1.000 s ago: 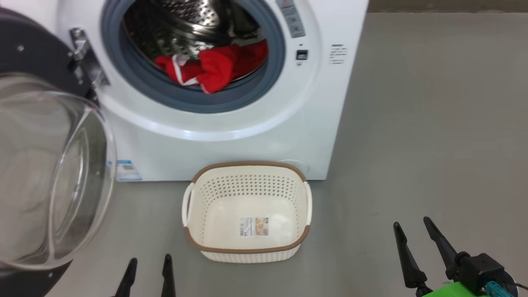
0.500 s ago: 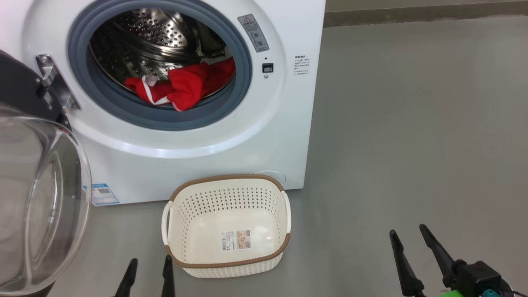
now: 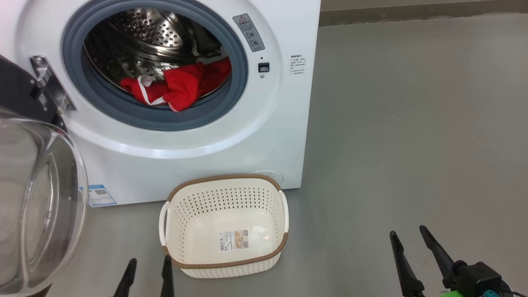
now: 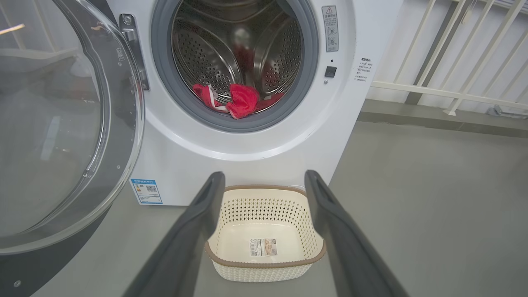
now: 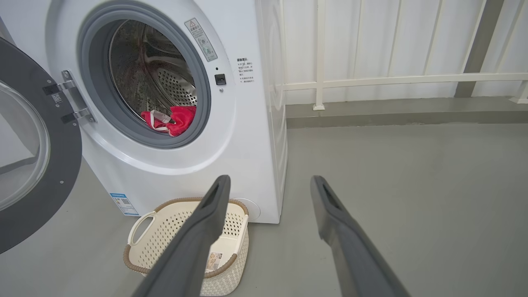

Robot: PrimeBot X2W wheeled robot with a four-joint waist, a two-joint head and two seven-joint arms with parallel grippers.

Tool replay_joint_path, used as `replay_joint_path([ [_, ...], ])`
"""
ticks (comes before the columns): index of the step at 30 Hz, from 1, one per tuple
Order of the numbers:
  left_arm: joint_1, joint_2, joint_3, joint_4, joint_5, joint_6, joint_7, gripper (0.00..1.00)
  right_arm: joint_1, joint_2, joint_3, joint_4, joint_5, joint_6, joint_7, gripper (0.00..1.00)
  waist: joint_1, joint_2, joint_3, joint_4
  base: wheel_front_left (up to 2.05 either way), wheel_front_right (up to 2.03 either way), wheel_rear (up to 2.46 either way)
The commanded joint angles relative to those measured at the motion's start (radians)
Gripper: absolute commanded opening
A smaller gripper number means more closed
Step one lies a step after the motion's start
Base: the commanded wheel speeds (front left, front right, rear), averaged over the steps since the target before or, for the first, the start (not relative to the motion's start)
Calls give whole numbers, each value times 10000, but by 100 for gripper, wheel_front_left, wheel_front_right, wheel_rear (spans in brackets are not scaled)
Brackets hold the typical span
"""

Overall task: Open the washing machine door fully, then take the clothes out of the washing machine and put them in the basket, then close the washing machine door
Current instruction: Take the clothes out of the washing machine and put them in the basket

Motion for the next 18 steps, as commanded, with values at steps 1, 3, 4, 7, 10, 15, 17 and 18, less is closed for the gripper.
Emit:
replay_joint_path([
  [1, -477, 90, 287, -245, 12, 83, -116, 100, -176, -118, 238, -239, 77, 33, -65, 100, 0, 0, -2, -1, 0, 0, 0],
  [3, -477, 99, 277, -237, 3, 92, -113, 100, -172, -118, 239, -242, 85, 33, -65, 100, 0, 0, -3, -3, 0, 0, 0],
  [4, -476, 103, 273, -232, 1, 99, -109, 100, -168, -118, 239, -243, 90, 33, -65, 100, 0, 0, -3, -4, 0, 0, 0],
  [7, -482, 118, 254, -223, -9, 107, -112, 100, -165, -118, 237, -242, 109, 33, -65, 100, 0, 0, -7, -10, 0, 0, 0],
  [10, -483, 135, 249, -217, -25, 116, -133, 100, -175, -118, 238, -235, 114, 33, -65, 100, 0, 0, -22, -19, 0, 0, 0],
  [15, -466, 139, 226, -203, -58, 144, -146, 100, -190, -118, 252, -209, 120, 33, -65, 100, 0, 0, -33, -45, 3, -3, 0],
  [17, -459, 135, 197, -191, -79, 143, -125, 100, -195, -118, 253, -207, 126, 33, -65, 100, 0, 0, -34, -51, 35, -35, 0],
  [18, -459, 137, 186, -182, -80, 153, -105, 100, -196, -118, 252, -205, 127, 33, -65, 100, 0, 0, -31, -49, 55, -55, 0],
])
